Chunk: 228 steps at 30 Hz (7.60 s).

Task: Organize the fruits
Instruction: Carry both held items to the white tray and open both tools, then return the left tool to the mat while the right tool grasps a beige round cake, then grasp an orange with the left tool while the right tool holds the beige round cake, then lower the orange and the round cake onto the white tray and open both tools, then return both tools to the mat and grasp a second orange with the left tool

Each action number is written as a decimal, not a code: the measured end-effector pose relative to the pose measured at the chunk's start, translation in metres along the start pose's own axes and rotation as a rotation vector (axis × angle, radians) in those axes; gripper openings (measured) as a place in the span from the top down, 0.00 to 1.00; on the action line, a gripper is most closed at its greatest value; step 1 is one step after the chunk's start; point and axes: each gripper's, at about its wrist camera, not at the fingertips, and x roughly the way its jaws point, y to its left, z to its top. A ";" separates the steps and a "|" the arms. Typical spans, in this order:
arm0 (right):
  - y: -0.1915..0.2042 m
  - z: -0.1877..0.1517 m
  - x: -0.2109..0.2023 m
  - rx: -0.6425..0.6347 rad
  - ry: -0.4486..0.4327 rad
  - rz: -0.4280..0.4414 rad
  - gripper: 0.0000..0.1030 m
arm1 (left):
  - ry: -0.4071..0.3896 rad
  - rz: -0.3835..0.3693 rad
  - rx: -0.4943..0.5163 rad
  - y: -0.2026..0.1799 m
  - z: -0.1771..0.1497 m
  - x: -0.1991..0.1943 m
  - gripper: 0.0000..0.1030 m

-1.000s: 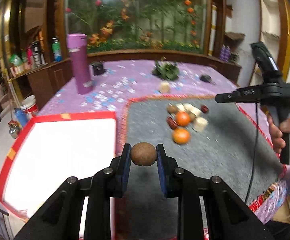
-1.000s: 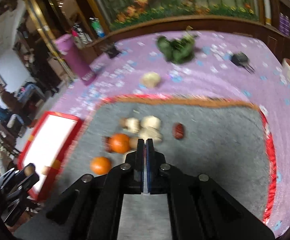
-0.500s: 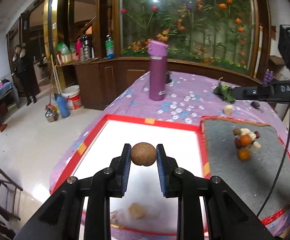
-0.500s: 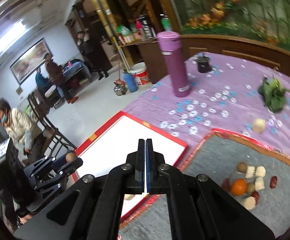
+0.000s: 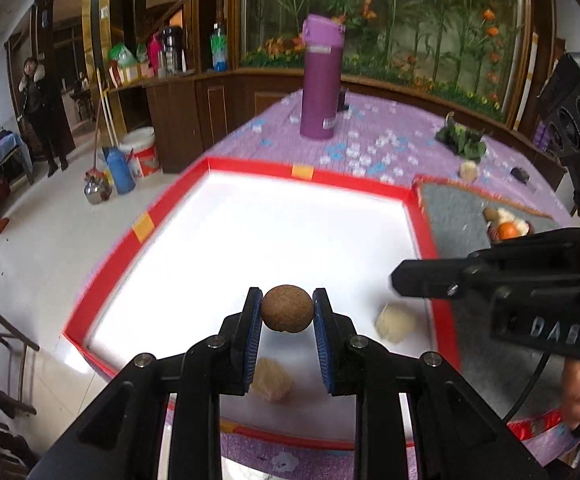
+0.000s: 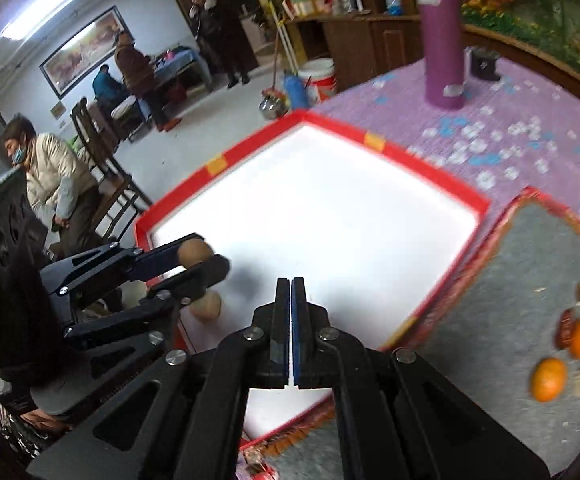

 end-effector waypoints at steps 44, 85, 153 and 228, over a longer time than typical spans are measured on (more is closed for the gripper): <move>-0.196 -0.093 -0.111 0.329 -0.110 -0.317 0.53 | -0.038 -0.066 0.320 -0.135 0.004 -0.028 0.29; -0.050 -0.038 -0.062 0.148 -0.086 -0.078 0.71 | -0.026 0.377 -0.134 0.108 -0.013 -0.070 0.21; -0.017 0.003 0.032 0.083 0.003 -0.019 0.64 | -0.013 0.302 0.021 0.019 0.017 0.025 0.63; -0.273 -0.086 -0.168 0.480 -0.232 -0.129 0.54 | -0.019 -0.113 0.538 -0.222 0.065 0.044 0.16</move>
